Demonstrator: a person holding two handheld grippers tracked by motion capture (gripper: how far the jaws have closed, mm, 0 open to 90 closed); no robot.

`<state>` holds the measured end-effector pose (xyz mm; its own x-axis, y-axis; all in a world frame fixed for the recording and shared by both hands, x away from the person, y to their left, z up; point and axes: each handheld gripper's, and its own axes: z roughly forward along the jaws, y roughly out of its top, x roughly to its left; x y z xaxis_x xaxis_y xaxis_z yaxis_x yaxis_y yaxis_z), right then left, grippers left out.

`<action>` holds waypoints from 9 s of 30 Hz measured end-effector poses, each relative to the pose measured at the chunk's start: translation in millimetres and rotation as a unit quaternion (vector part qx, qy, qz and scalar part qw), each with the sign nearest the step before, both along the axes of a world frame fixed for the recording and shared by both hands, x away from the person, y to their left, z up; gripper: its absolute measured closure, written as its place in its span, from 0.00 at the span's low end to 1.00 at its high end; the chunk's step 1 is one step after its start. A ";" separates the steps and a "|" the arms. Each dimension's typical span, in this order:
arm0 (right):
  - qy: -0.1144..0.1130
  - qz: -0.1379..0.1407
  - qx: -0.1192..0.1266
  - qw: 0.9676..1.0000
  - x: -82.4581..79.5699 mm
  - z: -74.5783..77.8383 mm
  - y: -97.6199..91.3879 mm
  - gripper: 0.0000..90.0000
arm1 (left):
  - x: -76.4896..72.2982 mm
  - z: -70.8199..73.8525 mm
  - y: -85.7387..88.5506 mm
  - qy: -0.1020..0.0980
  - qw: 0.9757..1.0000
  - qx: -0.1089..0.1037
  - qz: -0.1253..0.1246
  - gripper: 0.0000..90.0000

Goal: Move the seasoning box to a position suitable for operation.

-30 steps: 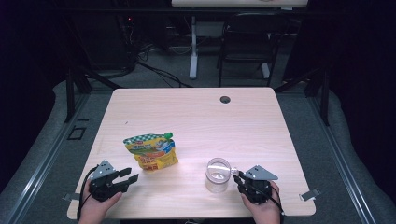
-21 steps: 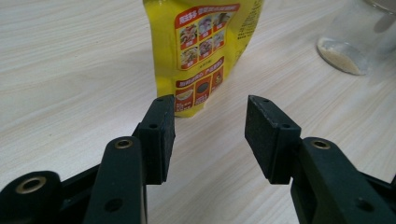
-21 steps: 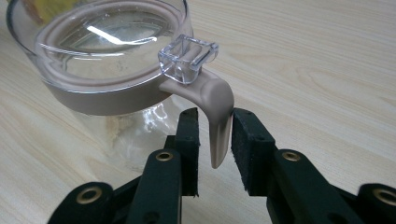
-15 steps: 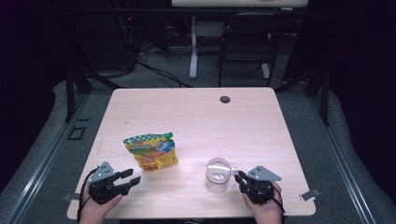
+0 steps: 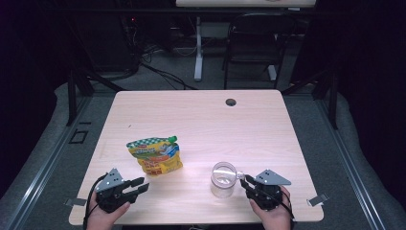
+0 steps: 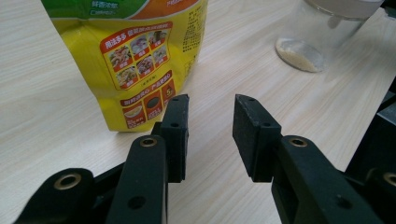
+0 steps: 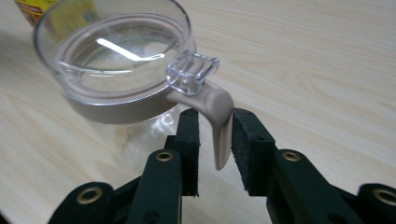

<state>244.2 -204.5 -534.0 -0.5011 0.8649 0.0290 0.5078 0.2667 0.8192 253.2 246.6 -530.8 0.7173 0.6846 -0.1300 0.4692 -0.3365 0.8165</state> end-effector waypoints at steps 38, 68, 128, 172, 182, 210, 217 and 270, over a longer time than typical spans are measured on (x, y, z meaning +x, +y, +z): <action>-0.024 -0.022 0.027 0.999 3.2 33.6 -6.9 1.00 | 25.9 9.0 -87.1 0.013 0.997 -0.012 -0.071 1.00; -0.032 0.003 0.045 0.998 5.9 30.8 2.2 1.00 | 38.3 10.3 -154.4 0.019 0.992 -0.012 -0.127 1.00; -0.060 0.065 0.005 0.996 -18.7 32.2 9.4 0.59 | 42.4 35.1 -186.0 0.001 0.987 -0.008 -0.157 1.00; -0.075 0.050 -0.013 0.996 -16.8 25.2 24.8 0.52 | 43.6 27.3 -192.1 -0.001 0.988 0.013 -0.154 1.00; -0.075 0.035 0.001 0.997 -19.6 26.8 14.8 0.59 | 44.0 26.7 -191.6 0.000 0.988 0.009 -0.155 1.00; -0.031 0.019 -0.010 0.999 -13.5 10.1 -6.1 0.70 | 44.5 25.6 -186.8 0.000 0.988 0.002 -0.155 1.00; -0.013 0.017 -0.009 1.000 -7.0 0.8 -7.7 0.78 | 42.7 30.4 -172.1 -0.006 0.990 -0.005 -0.144 1.00; 0.000 0.003 0.026 1.000 39.1 -10.4 -6.9 0.95 | 6.4 12.4 -22.3 -0.006 1.000 -0.011 0.021 0.88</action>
<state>283.3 -211.4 -544.5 -0.5062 0.8593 0.0730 0.5060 0.2273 0.8320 259.6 224.3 -518.4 0.6896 0.7112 -0.1366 0.4723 -0.2987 0.8293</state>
